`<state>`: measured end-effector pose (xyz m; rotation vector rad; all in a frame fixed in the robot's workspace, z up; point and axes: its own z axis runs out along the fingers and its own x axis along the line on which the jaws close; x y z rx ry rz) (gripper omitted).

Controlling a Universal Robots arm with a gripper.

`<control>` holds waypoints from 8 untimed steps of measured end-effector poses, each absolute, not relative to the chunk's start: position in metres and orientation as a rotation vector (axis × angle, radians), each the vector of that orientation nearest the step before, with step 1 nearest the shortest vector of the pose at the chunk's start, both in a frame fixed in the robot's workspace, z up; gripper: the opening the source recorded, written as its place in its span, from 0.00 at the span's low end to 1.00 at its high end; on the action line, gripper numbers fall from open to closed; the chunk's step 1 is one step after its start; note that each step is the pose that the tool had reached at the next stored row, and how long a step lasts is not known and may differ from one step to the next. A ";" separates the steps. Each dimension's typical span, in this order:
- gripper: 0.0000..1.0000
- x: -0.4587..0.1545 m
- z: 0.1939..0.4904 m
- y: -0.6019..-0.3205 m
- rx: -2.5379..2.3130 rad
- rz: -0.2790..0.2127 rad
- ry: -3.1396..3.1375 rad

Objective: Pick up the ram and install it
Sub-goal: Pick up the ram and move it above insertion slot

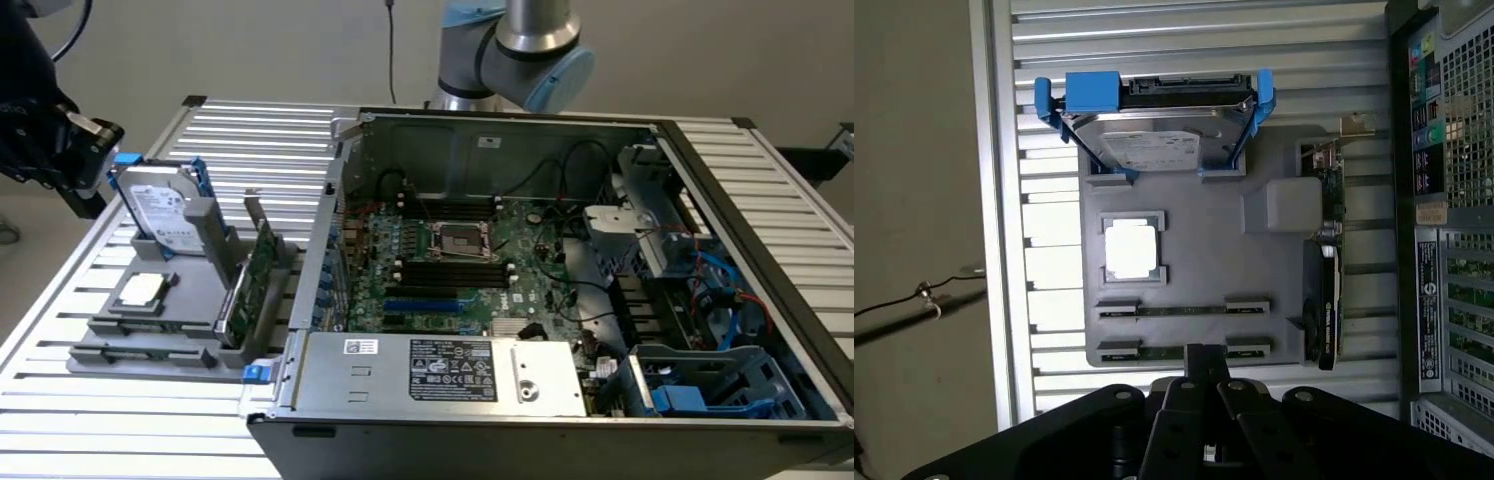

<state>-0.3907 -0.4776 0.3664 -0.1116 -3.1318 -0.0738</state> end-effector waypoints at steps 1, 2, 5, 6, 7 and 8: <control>0.11 -0.391 0.366 -0.478 -0.112 -0.074 -3.132; 0.11 -0.391 0.366 -0.478 -0.112 -0.074 -3.132; 0.11 -0.391 0.366 -0.478 -0.112 -0.074 -3.132; 0.11 -0.391 0.366 -0.478 -0.112 -0.074 -3.132; 0.11 -0.391 0.366 -0.478 -0.112 -0.074 -3.132; 0.11 -0.391 0.366 -0.478 -0.112 -0.074 -3.132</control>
